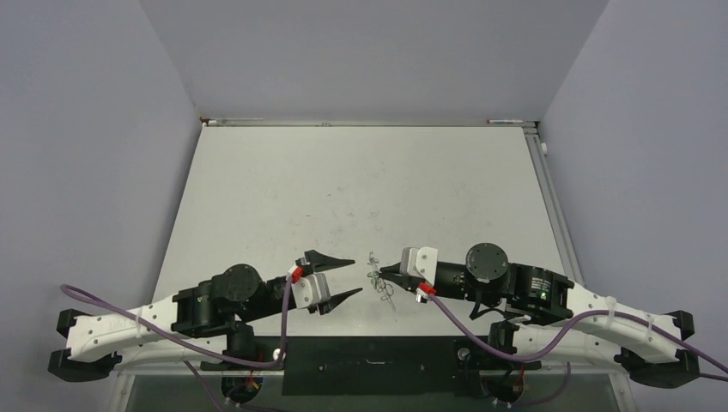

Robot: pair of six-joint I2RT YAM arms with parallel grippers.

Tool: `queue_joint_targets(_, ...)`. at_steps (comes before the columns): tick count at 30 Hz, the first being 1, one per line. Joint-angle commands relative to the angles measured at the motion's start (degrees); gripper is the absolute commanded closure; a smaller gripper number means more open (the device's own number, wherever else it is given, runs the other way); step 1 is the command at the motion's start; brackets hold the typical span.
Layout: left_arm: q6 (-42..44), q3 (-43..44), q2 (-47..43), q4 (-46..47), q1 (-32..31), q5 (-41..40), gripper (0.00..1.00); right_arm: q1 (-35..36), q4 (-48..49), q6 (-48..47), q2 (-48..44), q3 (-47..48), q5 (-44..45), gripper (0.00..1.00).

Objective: Put the keys on the keyring

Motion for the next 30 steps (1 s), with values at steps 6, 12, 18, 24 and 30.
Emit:
queue_joint_targets(6,0.2,-2.4,0.9,11.3,0.0,-0.4,0.58,0.1,6.7,0.0,-0.8,0.0,-1.5,0.95)
queue_joint_targets(12,0.5,-2.4,2.3,12.8,0.0,-0.5,0.72,0.2,6.7,0.2,-0.6,0.1,-2.1,0.95)
queue_joint_targets(18,0.9,-1.8,4.0,13.2,0.0,-0.2,0.88,0.1,8.0,0.3,-0.8,-0.3,-2.6,0.95)
queue_joint_targets(24,1.3,-1.5,4.9,12.8,0.0,0.1,1.0,0.1,12.7,1.0,-2.4,-2.3,-0.1,0.95)
queue_joint_targets(30,0.1,-2.7,4.9,16.6,0.0,0.0,1.0,0.2,25.0,3.0,-5.9,-8.7,7.1,0.95)
